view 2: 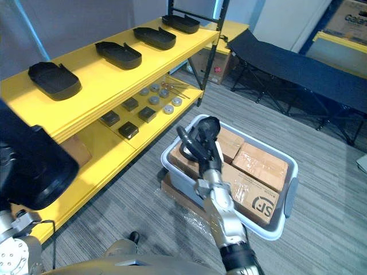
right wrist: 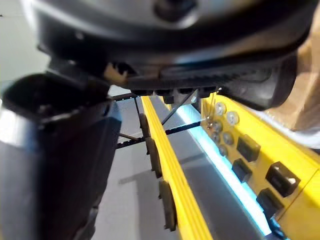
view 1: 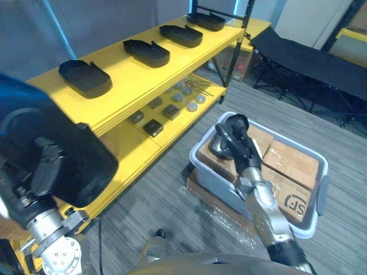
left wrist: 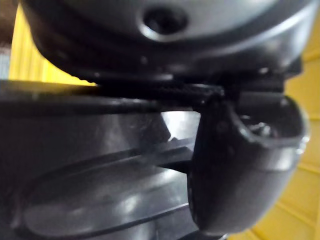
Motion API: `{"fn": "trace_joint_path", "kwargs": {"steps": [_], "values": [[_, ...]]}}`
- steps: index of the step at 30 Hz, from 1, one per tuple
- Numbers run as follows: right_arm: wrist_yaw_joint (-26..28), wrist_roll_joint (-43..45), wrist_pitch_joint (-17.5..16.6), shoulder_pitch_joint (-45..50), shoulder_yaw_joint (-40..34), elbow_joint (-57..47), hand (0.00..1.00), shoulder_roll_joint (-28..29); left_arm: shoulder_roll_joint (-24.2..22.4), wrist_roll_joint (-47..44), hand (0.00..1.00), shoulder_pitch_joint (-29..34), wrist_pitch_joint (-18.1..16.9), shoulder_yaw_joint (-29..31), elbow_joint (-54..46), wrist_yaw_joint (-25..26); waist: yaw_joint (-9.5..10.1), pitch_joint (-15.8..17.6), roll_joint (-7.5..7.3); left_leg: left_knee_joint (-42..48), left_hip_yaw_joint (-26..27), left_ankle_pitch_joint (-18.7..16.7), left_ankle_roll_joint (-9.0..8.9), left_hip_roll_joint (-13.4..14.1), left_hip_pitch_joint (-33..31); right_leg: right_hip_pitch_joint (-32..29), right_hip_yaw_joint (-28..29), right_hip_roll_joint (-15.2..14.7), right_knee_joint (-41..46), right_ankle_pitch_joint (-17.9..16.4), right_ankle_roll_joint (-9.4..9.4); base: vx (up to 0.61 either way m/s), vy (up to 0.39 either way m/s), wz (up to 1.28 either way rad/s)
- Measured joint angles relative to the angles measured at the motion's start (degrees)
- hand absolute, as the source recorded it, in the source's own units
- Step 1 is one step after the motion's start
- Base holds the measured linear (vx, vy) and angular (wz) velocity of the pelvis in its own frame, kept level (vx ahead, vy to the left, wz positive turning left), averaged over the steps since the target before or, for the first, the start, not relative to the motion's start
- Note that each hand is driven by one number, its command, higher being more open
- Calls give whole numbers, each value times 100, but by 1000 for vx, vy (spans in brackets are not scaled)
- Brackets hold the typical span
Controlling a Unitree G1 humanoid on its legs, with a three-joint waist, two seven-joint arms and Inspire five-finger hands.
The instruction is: Walk over and take three plastic housings, then place them on the shelf
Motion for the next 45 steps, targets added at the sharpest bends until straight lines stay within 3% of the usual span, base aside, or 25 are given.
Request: {"fn": "trace_joint_path", "kwargs": {"steps": [2, 4, 5, 6, 7, 8, 9, 11, 12, 17, 25, 27, 28, 30, 32, 33, 35, 36, 37, 40, 41, 43, 44, 45], "values": [[8, 3, 10, 230, -248, -3, 100, -49, 0, -19, 0, 4, 1, -25, 1, -34, -20, 27, 39, -17, -67, 104, -15, 5, -40, 49, -170, 0, 133, -157, -33, 5, -68, 57], [35, 11, 6, 424, -463, -3, 100, -19, 7, -148, 0, 17, 4, -108, 35, -88, -175, 75, 22, -6, 408, 402, 223, -56, -123, 246, -276, 6, 122, -311, -92, -9, -72, 117], [51, 9, -14, 538, -657, -5, 100, 14, 3, -170, 0, -22, 4, -235, 108, -152, -329, 119, 35, -31, 1193, 471, 601, -21, -163, 431, -508, 4, 83, -355, -149, -35, -58, 168], [50, 9, -87, 569, -830, -5, 100, 77, 24, -194, 0, -59, -2, -335, 177, -230, -431, 224, 122, -17, 2094, 252, 987, 219, -164, 582, -815, 50, 119, -344, -110, -49, -57, 158], [48, 8, -150, 584, -880, -16, 100, 105, 33, -210, 0, -58, -2, -363, 223, -259, -448, 259, 155, -1, 2541, 277, 1065, 382, -192, 615, -928, 61, 135, -349, -108, -77, -61, 135], [37, 5, -291, 684, -920, -161, 100, 117, 32, -260, 0, -61, -1, -485, 359, -276, -461, 299, 240, -28, 3134, 321, 1055, 587, -227, 653, -1165, 43, 204, -411, -73, -60, -49, 112], [31, -1, -449, 759, -926, -304, 100, 94, 19, -352, 0, -32, 1, -668, 458, -265, -474, 351, 330, -128, 3298, 478, 963, 620, -215, 667, -1297, -4, 336, -490, -40, -48, -27, 104], [27, -21, -638, 719, -889, -334, 100, 108, 20, -376, 0, 55, 18, -812, 500, -202, -447, 361, 423, -223, 3249, 797, 768, 617, -205, 614, -1283, -41, 529, -696, -46, -40, 42, 46], [36, -20, -673, 696, -853, -334, 100, 150, 25, -380, 0, 64, 17, -809, 499, -189, -426, 360, 421, -223, 3253, 807, 752, 603, -203, 586, -1224, -60, 602, -769, -17, -66, 60, 20], [125, -29, -887, 415, -378, -334, 100, 190, 38, -385, 0, 74, 17, -723, 502, 29, -372, 447, 266, -134, 3393, 806, 732, 486, -184, 380, -809, -243, 911, -895, 12, -15, 52, -8], [162, -11, -887, 218, -161, -284, 100, 390, 209, -363, 0, -17, 16, -779, 501, -12, -275, 546, 22, 717, 3288, 187, 763, 204, -442, 530, -966, -689, 1176, -1141, 301, 39, 69, 13], [165, -11, -888, 221, -143, -259, 100, 543, 218, -308, 0, -39, 16, -686, 485, -58, -242, 551, -202, 859, 3210, -51, 823, -89, -443, 797, -1168, -924, 1112, -1141, 422, 151, 112, 42], [169, -10, -889, 216, -126, -248, 100, 557, 210, -298, 0, -61, 18, -662, 485, -62, -265, 524, -231, 879, 3165, -110, 827, -144, -456, 836, -1199, -954, 1176, -1025, 488, 220, 113, 61], [216, -19, -905, 173, -148, -183, 100, 516, 244, -144, 0, -322, 30, -676, 467, -130, -295, 476, -156, 947, 2776, -118, 910, -227, -490, 445, -788, -1065, 2186, -493, -192, 225, 145, 85], [218, -50, -909, 78, -169, -177, 100, 553, 412, -14, 0, -500, 30, -665, 430, -151, -303, 464, -185, 708, 2561, -145, 962, -305, -350, 116, -269, -1095, 2828, 85, -301, 221, 151, 68], [221, -178, -949, -25, -169, -175, 100, 592, 527, 64, 0, -632, 33, -667, 430, -142, -372, 481, -167, 466, 2313, -131, 1081, -346, -196, -184, 213, -1068, 3385, 204, -219, 300, 98, 81], [328, -245, -991, -184, -144, -177, 100, 594, 600, 89, 0, -809, 39, -677, 430, -122, -540, 477, -147, 179, 1943, -91, 1150, -414, 52, -650, 744, -611, 3806, -697, -294, 280, 59, 90], [354, -244, -1001, -198, -145, -185, 100, 593, 600, 88, 0, -848, 38, -680, 430, -120, -575, 498, -74, 123, 1859, -92, 1152, -414, 119, -748, 822, -455, 3709, -841, -327, 292, 62, 87], [430, -241, -1013, -181, -156, -235, 100, 591, 609, 87, 0, -945, 37, -721, 430, -124, -617, 492, -65, -23, 1690, -92, 1148, -426, 297, -991, 991, -85, 3176, -1046, -452, 191, 33, 64], [591, -227, -1012, -153, -208, -432, 100, 584, 608, 84, 0, -1036, 38, -785, 439, -110, -698, 481, -43, -21, 1375, -217, 1114, -443, 371, -1516, 1444, 358, 2166, -1047, -520, 248, -51, 72], [667, -227, -1012, -119, -253, -581, 100, 574, 608, 87, 0, -1066, 38, -850, 506, -104, -792, 462, -10, 28, 1141, -263, 1044, -438, 399, -1749, 1711, 492, 1711, -968, -408, 241, -122, 85], [689, -224, -1013, -105, -251, -695, 100, 568, 612, 91, 0, -1064, 40, -934, 556, -96, -854, 442, -48, 166, 1005, -354, 930, -501, 431, -1826, 1840, 515, 1143, -532, -429, 260, -147, 80], [729, -224, -1013, -106, -221, -748, 100, 569, 621, 93, 0, -1061, 40, -998, 563, -97, -845, 409, -173, 251, 911, -513, 850, -627, 514, -1769, 1919, 439, 784, 315, -492, 296, -228, 62], [780, -226, -1012, -133, -141, -775, 100, 520, 607, 95, 0, -1064, 32, -1037, 607, -87, -783, 363, -272, 365, 871, -741, 780, -726, 592, -1600, 1865, 323, 671, 626, -432, 297, -254, 37]]}}
